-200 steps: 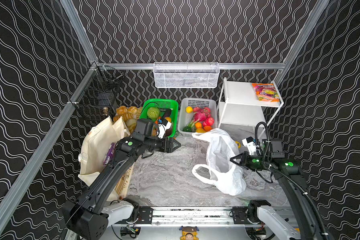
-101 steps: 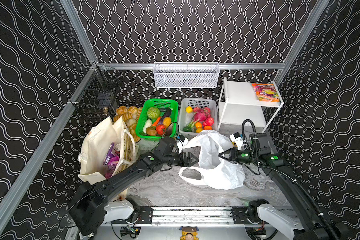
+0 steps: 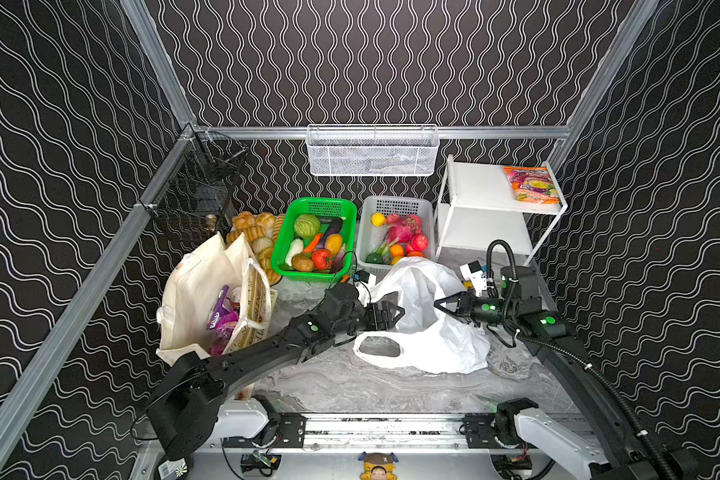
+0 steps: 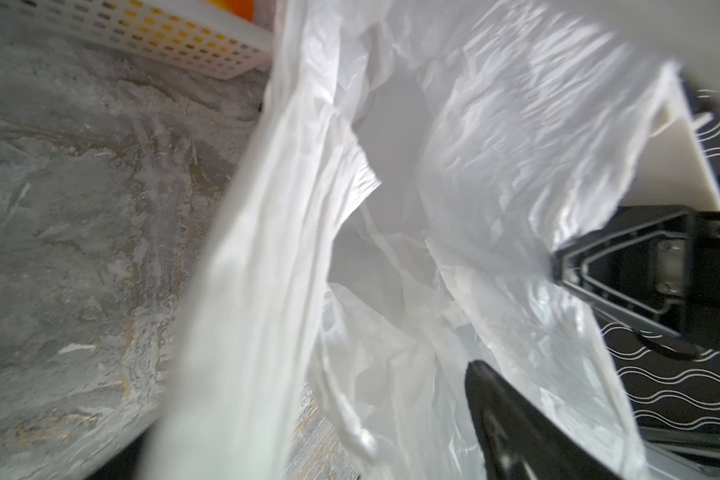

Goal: Place the mixed food into the grocery bags and tie them

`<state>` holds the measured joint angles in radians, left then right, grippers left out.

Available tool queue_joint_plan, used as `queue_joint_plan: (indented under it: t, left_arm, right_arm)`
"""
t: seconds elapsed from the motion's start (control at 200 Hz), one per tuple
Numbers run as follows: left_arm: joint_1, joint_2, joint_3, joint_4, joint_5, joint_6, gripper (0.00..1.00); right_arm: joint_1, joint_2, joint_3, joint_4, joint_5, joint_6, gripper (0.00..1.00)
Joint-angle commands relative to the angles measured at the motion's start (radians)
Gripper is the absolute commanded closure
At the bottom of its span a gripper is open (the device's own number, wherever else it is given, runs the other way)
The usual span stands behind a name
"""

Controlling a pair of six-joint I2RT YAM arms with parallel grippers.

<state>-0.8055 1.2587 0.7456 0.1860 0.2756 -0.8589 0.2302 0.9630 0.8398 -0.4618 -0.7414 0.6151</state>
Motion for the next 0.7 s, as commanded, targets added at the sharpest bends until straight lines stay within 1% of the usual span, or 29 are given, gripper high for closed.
queue_joint_plan:
  t: [0.0, 0.065, 0.19, 0.27, 0.34, 0.405, 0.456, 0.531, 0.571, 0.636, 0.696]
  left_arm:
    - [-0.001, -0.065, 0.012, 0.014, -0.029, 0.074, 0.01]
    - [0.000, -0.124, 0.015, -0.034, -0.057, 0.113, 0.01]
    - [-0.001, -0.237, 0.020, -0.147, -0.132, 0.200, 0.01]
    - [0.000, -0.302, 0.018, -0.218, -0.218, 0.229, 0.01]
    - [-0.001, -0.350, -0.002, -0.296, -0.348, 0.175, 0.01]
    - [0.000, -0.386, -0.031, -0.383, -0.490, 0.066, 0.01]
    - [0.000, -0.409, -0.078, -0.393, -0.542, -0.018, 0.03]
    - [0.004, -0.436, -0.171, -0.271, -0.501, -0.089, 0.06]
    - [0.005, -0.437, -0.226, -0.138, -0.455, -0.110, 0.07]
    - [0.005, -0.405, -0.297, 0.105, -0.341, -0.112, 0.10]
    - [0.004, -0.346, -0.297, 0.232, -0.244, -0.100, 0.11]
  right_arm:
    - [0.002, -0.002, 0.001, -0.034, 0.136, 0.031, 1.00]
    - [0.001, -0.011, -0.021, -0.015, 0.180, 0.072, 1.00]
    - [0.001, -0.029, -0.070, 0.068, 0.164, 0.147, 1.00]
    - [0.002, -0.038, -0.084, 0.104, 0.153, 0.183, 1.00]
    - [0.001, -0.043, -0.085, 0.127, 0.138, 0.204, 1.00]
    - [0.002, -0.050, -0.087, 0.150, 0.123, 0.230, 1.00]
    - [0.001, -0.055, -0.085, 0.166, 0.116, 0.249, 1.00]
    - [0.001, -0.067, -0.090, 0.194, 0.113, 0.283, 1.00]
    - [0.001, -0.073, -0.094, 0.211, 0.106, 0.301, 1.00]
    - [0.002, -0.079, -0.099, 0.236, 0.093, 0.323, 1.00]
    - [0.001, -0.079, -0.100, 0.249, 0.081, 0.335, 1.00]
